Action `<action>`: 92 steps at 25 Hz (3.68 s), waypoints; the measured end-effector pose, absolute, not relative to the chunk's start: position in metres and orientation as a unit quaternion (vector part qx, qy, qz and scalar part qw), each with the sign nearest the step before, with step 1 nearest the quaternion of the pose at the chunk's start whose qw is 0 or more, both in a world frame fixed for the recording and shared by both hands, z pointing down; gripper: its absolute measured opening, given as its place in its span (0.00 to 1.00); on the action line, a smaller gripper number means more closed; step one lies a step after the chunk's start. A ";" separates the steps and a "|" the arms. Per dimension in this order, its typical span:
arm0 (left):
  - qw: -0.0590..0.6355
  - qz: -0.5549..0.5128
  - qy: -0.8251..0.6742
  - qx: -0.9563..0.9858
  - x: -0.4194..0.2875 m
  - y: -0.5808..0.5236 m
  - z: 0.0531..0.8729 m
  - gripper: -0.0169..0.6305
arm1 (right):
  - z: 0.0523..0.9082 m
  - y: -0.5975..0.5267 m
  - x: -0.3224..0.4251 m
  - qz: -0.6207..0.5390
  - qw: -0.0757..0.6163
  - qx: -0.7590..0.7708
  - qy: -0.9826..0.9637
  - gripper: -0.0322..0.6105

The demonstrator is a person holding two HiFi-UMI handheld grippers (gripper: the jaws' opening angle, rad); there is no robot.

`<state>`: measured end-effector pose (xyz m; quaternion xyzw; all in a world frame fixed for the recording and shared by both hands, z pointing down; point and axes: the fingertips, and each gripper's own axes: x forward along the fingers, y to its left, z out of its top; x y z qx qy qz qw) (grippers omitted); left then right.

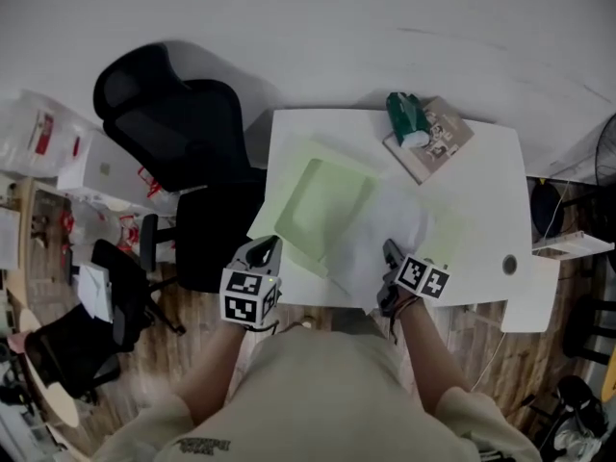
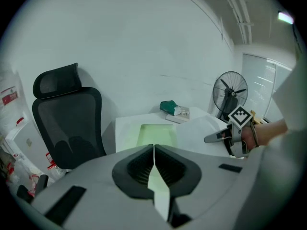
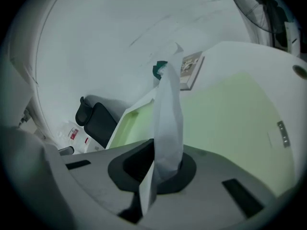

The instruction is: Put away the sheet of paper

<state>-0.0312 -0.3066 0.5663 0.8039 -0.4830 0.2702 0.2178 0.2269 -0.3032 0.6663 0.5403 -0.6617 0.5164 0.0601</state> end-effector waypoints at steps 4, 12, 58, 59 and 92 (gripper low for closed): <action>0.228 0.269 -0.509 0.785 -0.029 -0.316 0.571 0.06 | 0.687 -0.318 0.210 0.545 0.071 0.505 -0.665 0.09; 0.238 0.278 -0.546 0.754 -0.033 -0.317 0.578 0.06 | 0.708 -0.353 0.193 0.584 0.058 0.473 -0.657 0.09; 0.240 0.272 -0.493 0.791 -0.123 -0.345 0.583 0.06 | 0.725 -0.426 0.053 0.533 0.124 0.493 -0.677 0.29; 0.240 0.270 -0.493 0.792 -0.121 -0.345 0.582 0.06 | 0.722 -0.426 0.057 0.507 0.148 0.506 -0.682 0.32; 0.102 0.193 -0.503 0.836 -0.107 -0.386 0.454 0.06 | 0.439 -0.397 0.110 0.180 0.098 0.553 -0.808 0.13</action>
